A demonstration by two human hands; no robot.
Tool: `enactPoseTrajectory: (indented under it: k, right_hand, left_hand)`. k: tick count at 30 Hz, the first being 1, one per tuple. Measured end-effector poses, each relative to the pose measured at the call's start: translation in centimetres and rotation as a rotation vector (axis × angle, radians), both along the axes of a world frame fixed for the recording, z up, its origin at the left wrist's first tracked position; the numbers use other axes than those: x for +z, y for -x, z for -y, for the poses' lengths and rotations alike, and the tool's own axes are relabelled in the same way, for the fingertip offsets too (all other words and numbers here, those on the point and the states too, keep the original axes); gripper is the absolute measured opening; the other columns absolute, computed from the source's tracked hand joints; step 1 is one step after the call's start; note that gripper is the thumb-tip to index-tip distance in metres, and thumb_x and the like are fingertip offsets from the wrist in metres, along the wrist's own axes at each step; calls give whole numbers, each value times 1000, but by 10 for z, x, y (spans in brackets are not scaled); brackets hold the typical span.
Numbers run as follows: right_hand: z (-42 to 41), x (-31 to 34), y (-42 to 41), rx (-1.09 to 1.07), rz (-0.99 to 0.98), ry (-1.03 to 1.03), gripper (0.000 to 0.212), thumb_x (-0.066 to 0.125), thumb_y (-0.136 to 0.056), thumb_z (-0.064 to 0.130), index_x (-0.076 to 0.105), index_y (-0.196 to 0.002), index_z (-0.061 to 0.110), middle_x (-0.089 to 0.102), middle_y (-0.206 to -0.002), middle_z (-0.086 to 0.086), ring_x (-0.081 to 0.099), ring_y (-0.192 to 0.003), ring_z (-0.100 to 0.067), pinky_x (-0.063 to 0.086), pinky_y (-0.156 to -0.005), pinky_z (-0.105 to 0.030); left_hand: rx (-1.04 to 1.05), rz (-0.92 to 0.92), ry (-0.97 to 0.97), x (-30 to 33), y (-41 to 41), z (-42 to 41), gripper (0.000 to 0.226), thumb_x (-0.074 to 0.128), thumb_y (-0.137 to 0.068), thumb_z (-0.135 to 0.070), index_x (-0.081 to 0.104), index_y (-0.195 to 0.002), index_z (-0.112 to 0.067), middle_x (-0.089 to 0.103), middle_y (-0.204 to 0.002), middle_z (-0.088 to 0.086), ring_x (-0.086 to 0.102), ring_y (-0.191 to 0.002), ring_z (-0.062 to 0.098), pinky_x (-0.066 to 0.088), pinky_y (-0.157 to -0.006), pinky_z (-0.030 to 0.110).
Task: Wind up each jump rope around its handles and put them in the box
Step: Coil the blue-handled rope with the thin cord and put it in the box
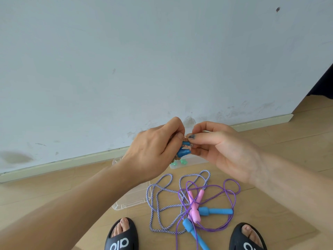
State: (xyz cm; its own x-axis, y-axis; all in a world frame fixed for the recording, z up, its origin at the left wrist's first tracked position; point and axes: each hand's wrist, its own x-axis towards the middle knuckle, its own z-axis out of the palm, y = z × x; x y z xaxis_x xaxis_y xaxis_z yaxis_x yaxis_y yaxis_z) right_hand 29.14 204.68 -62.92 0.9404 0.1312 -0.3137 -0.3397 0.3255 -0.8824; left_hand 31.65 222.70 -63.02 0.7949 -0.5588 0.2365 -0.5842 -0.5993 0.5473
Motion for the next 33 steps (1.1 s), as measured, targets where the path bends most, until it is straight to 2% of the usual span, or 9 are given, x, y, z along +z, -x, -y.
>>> enactPoseTrajectory:
  k: [7, 11, 16, 19, 23, 29, 31, 33]
  right_hand:
    - [-1, -2, 1, -74, 54, 66, 20, 64, -85, -11, 55, -82, 7, 60, -91, -19, 63, -80, -25, 56, -71, -29]
    - [1, -1, 1, -52, 76, 48, 20, 61, -86, -12, 55, -81, 7, 63, -88, -18, 63, -78, -24, 54, -70, -28]
    - [2, -2, 0, 4, 24, -21, 20, 59, -87, -11, 56, -82, 9, 63, -90, -16, 62, -80, -24, 54, -71, -28]
    - [2, 1, -1, 43, 38, -1, 20, 57, -88, -12, 57, -85, 8, 64, -81, -10, 56, -72, -22, 52, -70, -29]
    - [0, 3, -3, 48, 104, 72, 19, 55, -89, -12, 57, -86, 7, 61, -71, -5, 52, -65, -20, 49, -67, -31]
    - [-2, 2, -2, 16, 114, 70, 13, 56, -91, -4, 61, -92, 8, 58, -85, -13, 55, -74, -25, 50, -63, -30]
    - [-2, 2, -1, 11, 206, 190, 13, 58, -91, -1, 62, -91, 11, 61, -87, -11, 58, -73, -22, 52, -66, -33]
    - [-1, 4, 3, 36, 356, 449, 16, 58, -91, 0, 64, -90, 15, 66, -90, -4, 64, -71, -19, 56, -71, -31]
  left_hand:
    - [5, 54, -26, 0, 0, 0, 10, 33, -97, -33, 39, -89, -32, 55, -70, -19, 48, -62, 17, 35, -52, 29]
    - [1, 14, 3, 1, -1, 2, 14, 38, -101, -25, 40, -89, -30, 56, -70, -18, 47, -61, 18, 37, -53, 30]
    - [-24, -26, 10, 1, -1, 0, 11, 32, -96, -31, 39, -87, -32, 54, -68, -16, 46, -60, 17, 40, -55, 34]
    - [-33, -54, 29, 3, 0, -1, 12, 32, -97, -30, 40, -87, -31, 53, -67, -13, 46, -61, 17, 43, -57, 37]
    - [-21, -75, 26, 3, -1, -2, 15, 36, -101, -24, 41, -88, -29, 54, -67, -13, 47, -63, 16, 38, -56, 30]
    - [7, -109, 77, 5, -4, -1, 14, 38, -101, -25, 43, -89, -29, 53, -67, -11, 47, -63, 15, 40, -58, 34]
    - [24, -115, 87, 5, -5, 1, 14, 38, -101, -26, 43, -88, -27, 53, -68, -8, 46, -65, 16, 41, -59, 36]
    - [37, -132, 92, 6, -6, 2, 15, 38, -101, -25, 43, -86, -26, 52, -67, -6, 45, -65, 16, 41, -60, 37]
